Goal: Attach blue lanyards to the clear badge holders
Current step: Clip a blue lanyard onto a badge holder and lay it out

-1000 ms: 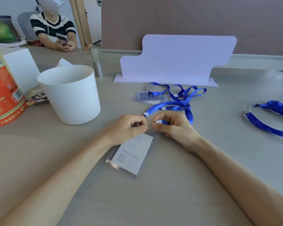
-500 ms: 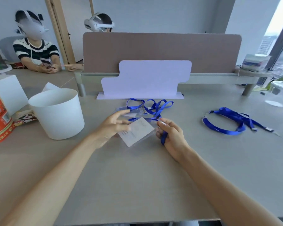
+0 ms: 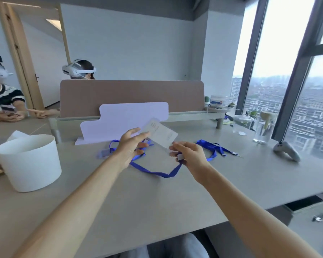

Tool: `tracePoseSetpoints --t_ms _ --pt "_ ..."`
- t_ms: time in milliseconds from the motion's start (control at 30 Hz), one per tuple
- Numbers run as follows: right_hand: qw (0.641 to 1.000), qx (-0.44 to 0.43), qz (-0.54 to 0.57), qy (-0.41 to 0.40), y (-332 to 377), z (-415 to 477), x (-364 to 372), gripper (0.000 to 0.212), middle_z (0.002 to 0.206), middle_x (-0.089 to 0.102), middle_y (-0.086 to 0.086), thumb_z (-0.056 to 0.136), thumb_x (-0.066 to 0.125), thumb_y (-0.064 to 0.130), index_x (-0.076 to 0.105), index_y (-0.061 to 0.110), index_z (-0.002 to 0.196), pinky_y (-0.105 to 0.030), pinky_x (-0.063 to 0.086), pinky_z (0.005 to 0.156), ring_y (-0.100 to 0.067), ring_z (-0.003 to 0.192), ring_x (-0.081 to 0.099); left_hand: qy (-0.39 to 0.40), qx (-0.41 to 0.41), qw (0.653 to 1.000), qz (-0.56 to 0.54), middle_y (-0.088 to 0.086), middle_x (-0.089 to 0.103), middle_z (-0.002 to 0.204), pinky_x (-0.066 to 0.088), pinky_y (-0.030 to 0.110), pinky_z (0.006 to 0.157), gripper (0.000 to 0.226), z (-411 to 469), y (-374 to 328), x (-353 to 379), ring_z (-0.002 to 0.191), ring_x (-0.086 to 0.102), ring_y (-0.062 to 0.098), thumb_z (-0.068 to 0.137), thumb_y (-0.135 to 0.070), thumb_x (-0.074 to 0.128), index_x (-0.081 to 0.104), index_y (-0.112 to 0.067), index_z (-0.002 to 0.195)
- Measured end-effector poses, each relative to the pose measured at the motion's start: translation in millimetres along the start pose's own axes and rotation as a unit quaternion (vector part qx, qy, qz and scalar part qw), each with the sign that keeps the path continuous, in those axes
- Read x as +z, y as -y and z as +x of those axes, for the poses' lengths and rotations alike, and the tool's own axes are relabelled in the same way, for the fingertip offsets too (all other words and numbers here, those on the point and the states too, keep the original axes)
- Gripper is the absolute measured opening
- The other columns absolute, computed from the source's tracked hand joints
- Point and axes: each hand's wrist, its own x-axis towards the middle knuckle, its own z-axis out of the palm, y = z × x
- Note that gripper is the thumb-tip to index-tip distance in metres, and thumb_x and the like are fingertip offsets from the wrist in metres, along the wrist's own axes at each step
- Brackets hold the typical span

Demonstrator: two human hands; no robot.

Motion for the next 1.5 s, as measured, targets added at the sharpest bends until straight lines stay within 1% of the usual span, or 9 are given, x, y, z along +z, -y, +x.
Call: tracePoseSetpoints --t_ms 167,500,633,733,867,1067,1200,1333,1500 --pt "0.997 -0.013 0.031 -0.073 9 2 -26 0.017 0.088 0.074 -0.01 0.092 0.064 0.016 0.069 0.0 0.096 -0.029 0.055 0.068 -0.012 0.063 0.07 0.103 0.057 0.987 0.112 -0.009 0.074 0.091 0.043 0.026 0.064 0.012 -1 4 50 0.073 0.062 0.01 0.091 -0.029 0.061 0.067 -0.021 0.097" --pt "0.973 -0.033 -0.19 -0.127 -51 63 -52 0.017 0.089 0.072 -0.004 0.094 0.051 0.013 0.067 0.013 0.099 -0.024 0.052 0.069 -0.016 0.076 0.064 0.062 0.044 0.984 0.163 -0.002 0.068 0.086 0.039 0.023 0.047 0.016 64 63 75 0.056 0.066 0.01 0.1 -0.022 0.042 0.052 -0.009 0.101" --pt "0.859 -0.077 -0.503 -0.056 -90 112 -69 0.035 0.131 0.056 0.001 0.092 0.047 0.013 0.061 0.018 0.123 -0.03 0.04 0.093 -0.022 0.121 0.046 0.029 0.016 0.977 0.212 0.001 0.07 0.089 0.045 0.028 0.056 0.02 106 100 77 0.06 0.068 0.012 0.101 -0.022 0.037 0.051 -0.01 0.107" --pt "0.757 -0.126 -0.639 0.051 -108 146 -82 0.038 0.151 0.039 0.008 0.097 0.042 0.027 0.055 0.026 0.132 -0.041 0.026 0.107 -0.022 0.139 0.03 0.015 -0.015 0.964 0.265 0.008 0.073 0.078 0.053 0.044 0.082 0.02 143 125 77 0.078 0.069 0.026 0.099 -0.023 0.038 0.054 -0.011 0.103" --pt "0.759 -0.122 -0.639 0.041 -118 183 -110 0.039 0.15 0.041 0.013 0.1 0.035 0.024 0.056 0.027 0.133 -0.039 0.022 0.11 -0.019 0.139 0.034 -0.028 -0.009 0.918 0.396 0.001 0.069 0.079 0.049 0.039 0.078 0.023 184 141 84 0.085 0.065 0.026 0.097 -0.024 0.038 0.056 -0.011 0.1" --pt "0.744 -0.151 -0.651 -0.027 -119 217 -130 0.027 0.14 0.053 -0.006 0.093 0.046 0.015 0.069 0.01 0.107 -0.041 0.029 0.102 -0.029 0.132 0.04 -0.03 -0.031 0.865 0.501 -0.002 0.07 0.088 0.035 0.037 0.085 0.028 233 154 114 0.095 0.061 0.025 0.095 -0.031 0.035 0.054 -0.013 0.105" --pt "0.764 -0.164 -0.62 -0.063 -115 204 -116 0.023 0.105 0.066 -0.001 0.089 0.05 0.026 0.069 0.012 0.088 -0.038 0.035 0.086 -0.028 0.106 0.051 -0.035 -0.036 0.831 0.554 0.001 0.066 0.105 0.028 0.039 0.085 0.034 242 155 127 0.106 0.058 0.028 0.095 -0.038 0.037 0.048 -0.01 0.112" --pt "0.769 -0.08 -0.628 -0.091 -110 190 -99 0.044 0.092 0.062 0.002 0.082 0.05 0.057 0.067 0.017 0.081 -0.038 0.036 0.082 -0.023 0.097 0.05 -0.02 0.097 0.781 0.617 0.005 0.057 0.123 0.029 0.04 0.093 0.026 220 153 125 0.116 0.051 0.028 0.095 -0.027 0.041 0.049 -0.015 0.116" --pt "0.748 -0.059 -0.658 -0.064 -96 177 -87 0.028 0.081 0.063 -0.003 0.084 0.051 0.038 0.063 0.013 0.076 -0.036 0.026 0.074 -0.027 0.089 0.048 0.137 0.199 0.734 0.635 -0.014 0.05 0.14 0.026 0.032 0.098 0.034 195 160 117 0.128 0.045 0.011 0.1 -0.026 0.037 0.055 -0.032 0.128"
